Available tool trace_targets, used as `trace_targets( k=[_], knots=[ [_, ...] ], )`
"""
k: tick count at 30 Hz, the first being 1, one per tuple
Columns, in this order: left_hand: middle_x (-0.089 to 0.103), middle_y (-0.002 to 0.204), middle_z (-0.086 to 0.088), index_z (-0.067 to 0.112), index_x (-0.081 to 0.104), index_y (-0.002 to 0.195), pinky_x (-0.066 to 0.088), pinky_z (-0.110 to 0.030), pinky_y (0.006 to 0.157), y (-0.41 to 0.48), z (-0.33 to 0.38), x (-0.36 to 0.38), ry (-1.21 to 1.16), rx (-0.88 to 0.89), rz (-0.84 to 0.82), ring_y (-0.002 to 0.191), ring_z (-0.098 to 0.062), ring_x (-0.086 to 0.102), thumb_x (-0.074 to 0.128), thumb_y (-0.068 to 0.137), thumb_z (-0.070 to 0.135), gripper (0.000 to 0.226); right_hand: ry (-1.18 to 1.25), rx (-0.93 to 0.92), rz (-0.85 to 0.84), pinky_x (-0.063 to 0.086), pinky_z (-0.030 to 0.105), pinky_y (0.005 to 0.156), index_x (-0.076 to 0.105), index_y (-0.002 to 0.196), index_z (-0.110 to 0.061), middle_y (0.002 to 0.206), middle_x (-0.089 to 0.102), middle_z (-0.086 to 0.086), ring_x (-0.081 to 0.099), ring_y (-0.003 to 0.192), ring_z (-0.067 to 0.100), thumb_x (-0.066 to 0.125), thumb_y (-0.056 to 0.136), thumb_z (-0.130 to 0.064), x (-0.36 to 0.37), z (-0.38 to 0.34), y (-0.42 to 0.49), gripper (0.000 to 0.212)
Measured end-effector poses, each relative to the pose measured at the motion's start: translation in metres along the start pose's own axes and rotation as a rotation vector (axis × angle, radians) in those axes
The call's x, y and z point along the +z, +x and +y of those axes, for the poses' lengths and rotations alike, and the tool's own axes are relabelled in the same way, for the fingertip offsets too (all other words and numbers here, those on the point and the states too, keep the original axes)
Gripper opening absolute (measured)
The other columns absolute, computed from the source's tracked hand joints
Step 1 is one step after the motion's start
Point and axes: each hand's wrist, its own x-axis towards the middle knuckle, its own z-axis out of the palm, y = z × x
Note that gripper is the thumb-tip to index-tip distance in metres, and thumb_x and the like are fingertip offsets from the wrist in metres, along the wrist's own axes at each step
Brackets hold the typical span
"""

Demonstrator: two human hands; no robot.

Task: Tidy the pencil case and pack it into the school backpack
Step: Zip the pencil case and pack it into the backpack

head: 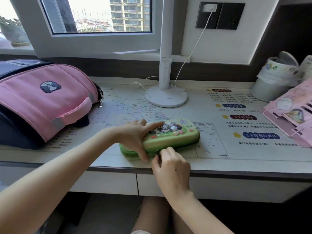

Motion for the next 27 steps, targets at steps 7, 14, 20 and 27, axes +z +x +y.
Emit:
trace_targets(
  k=[7,14,20,27],
  knots=[
    [0.034,0.115,0.004,0.055,-0.006,0.135,0.031,-0.028,0.084,-0.005,-0.006,0.012,-0.029,0.072,0.142,0.102,-0.014,0.032,0.074,0.055,0.052,0.113,-0.112,-0.125,-0.072,0.035,0.021,0.038,0.053,0.057,-0.015,0.057,0.051,0.0,0.053,0.046,0.018,0.079,0.052,-0.006,-0.031,0.045,0.0,0.027],
    [0.033,0.117,0.006,0.055,-0.007,0.134,0.032,-0.03,0.09,-0.005,-0.006,0.012,0.009,0.126,0.15,0.102,-0.011,0.03,0.07,0.051,0.048,0.113,-0.146,0.066,-0.198,0.033,0.023,0.048,0.062,0.069,-0.012,0.066,0.06,-0.001,0.053,0.054,0.016,0.07,0.08,-0.015,-0.061,0.14,0.048,0.014],
    [0.032,0.12,0.005,0.063,-0.014,0.127,0.031,-0.033,0.096,-0.001,-0.008,0.008,0.035,0.173,0.115,0.107,-0.014,0.031,0.07,0.053,0.05,0.113,0.069,0.089,-0.579,0.044,0.029,0.073,0.07,0.091,-0.015,0.093,0.07,0.001,0.062,0.088,0.019,0.058,0.089,-0.023,-0.019,0.141,0.127,0.015],
    [0.031,0.125,0.009,0.056,0.002,0.135,0.024,-0.025,0.09,0.001,-0.011,0.01,-0.038,0.177,0.132,0.104,-0.007,0.026,0.076,0.054,0.049,0.11,0.365,0.062,-0.552,0.041,0.027,0.092,0.055,0.124,-0.04,0.122,0.058,-0.018,0.05,0.108,0.001,0.059,0.084,-0.047,-0.041,0.098,0.128,0.041]
  ],
)
